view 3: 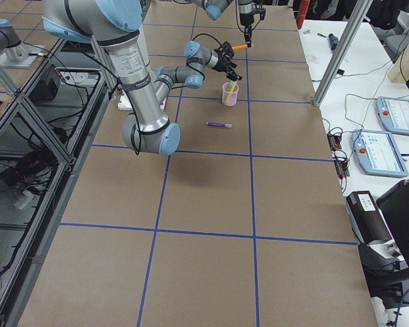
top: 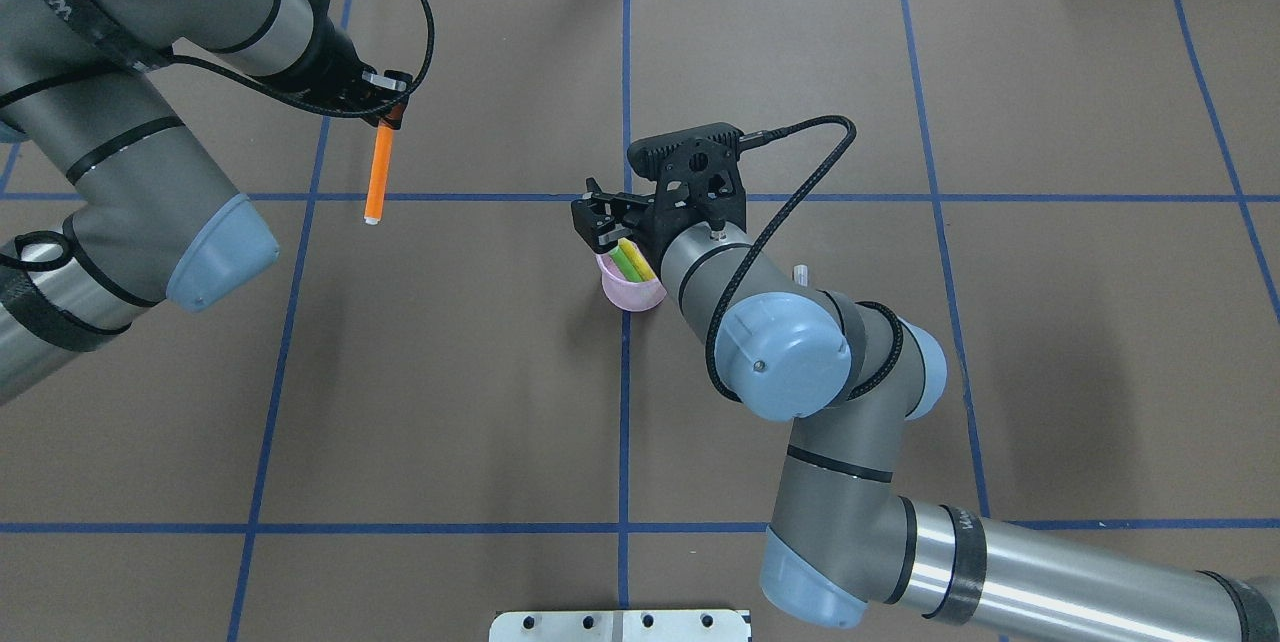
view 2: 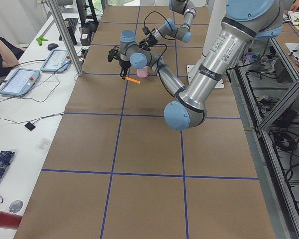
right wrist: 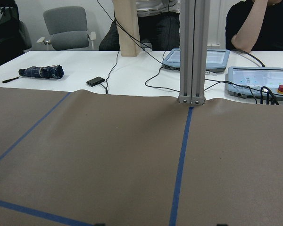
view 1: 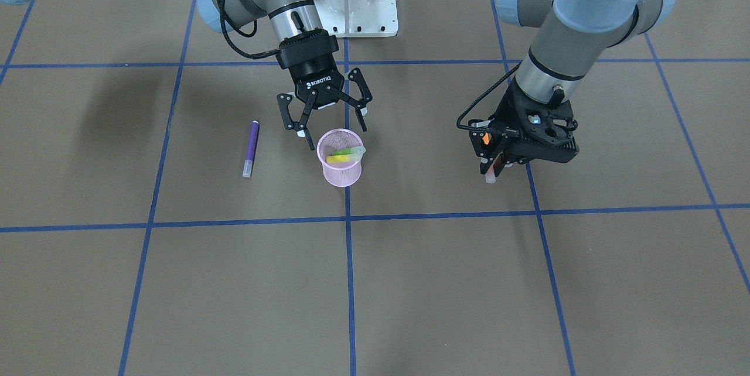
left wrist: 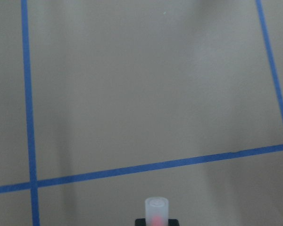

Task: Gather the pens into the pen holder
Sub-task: 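Lower the yellow highlighter into the pink cup and open the right gripper, then carry the orange marker into the cup with the left gripper while the right moves away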

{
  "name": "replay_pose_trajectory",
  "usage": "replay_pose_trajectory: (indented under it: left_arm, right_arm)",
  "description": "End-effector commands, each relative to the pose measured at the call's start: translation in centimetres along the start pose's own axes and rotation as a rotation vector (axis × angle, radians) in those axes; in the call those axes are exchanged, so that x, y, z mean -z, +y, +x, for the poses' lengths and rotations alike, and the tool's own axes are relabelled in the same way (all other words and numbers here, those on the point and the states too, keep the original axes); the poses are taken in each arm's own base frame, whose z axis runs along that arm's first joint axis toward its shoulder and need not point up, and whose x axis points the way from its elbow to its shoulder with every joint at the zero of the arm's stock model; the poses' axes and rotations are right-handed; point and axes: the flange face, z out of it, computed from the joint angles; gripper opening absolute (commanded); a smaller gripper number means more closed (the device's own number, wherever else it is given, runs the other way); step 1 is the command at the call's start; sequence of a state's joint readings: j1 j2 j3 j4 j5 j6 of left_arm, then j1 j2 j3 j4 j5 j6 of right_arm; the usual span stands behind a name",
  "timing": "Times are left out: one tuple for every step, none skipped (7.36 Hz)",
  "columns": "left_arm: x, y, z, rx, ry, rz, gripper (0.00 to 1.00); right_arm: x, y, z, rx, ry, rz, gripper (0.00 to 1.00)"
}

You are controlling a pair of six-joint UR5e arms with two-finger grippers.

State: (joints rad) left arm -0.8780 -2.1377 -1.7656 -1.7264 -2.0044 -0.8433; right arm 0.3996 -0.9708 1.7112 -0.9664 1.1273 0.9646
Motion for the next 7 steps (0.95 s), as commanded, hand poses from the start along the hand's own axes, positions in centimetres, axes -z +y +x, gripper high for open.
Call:
replay_pose_trajectory:
  left_arm:
    - [3.4, -0.9, 2.8, -0.054, 0.057, 0.114, 0.00]
    - [4.6, -1.0, 3.6, -0.081, 0.095, 0.176, 0.00]
    - [5.3, -1.3, 4.2, -0.107, 0.125, 0.277, 0.00]
    - [5.2, -0.6, 5.3, -0.128, 0.161, 0.323, 0.00]
    - [4.3, 0.4, 7.0, -0.141, 0.181, 0.319, 0.00]
    - [3.6, 2.0, 9.5, -0.129, 0.197, 0.398, 0.00]
    - [2.2, 4.6, 12.2, -0.066, 0.241, 0.470, 0.00]
  right_arm:
    - [-0.1, -3.0, 6.3, -0.020, -0.061, -0.157, 1.00]
    - [-0.4, -4.5, 11.4, -0.031, -0.067, -0.251, 1.00]
    - [-0.4, -6.4, 16.4, -0.017, -0.102, -0.359, 1.00]
    - [-0.5, -6.3, 17.0, 0.010, -0.114, -0.384, 1.00]
    - [-1.4, -5.3, 17.7, 0.005, -0.107, -0.419, 1.00]
    - [-2.0, -4.4, 17.9, -0.001, -0.106, -0.468, 1.00]
    - [-2.2, -4.2, 18.3, 0.000, -0.100, -0.472, 1.00]
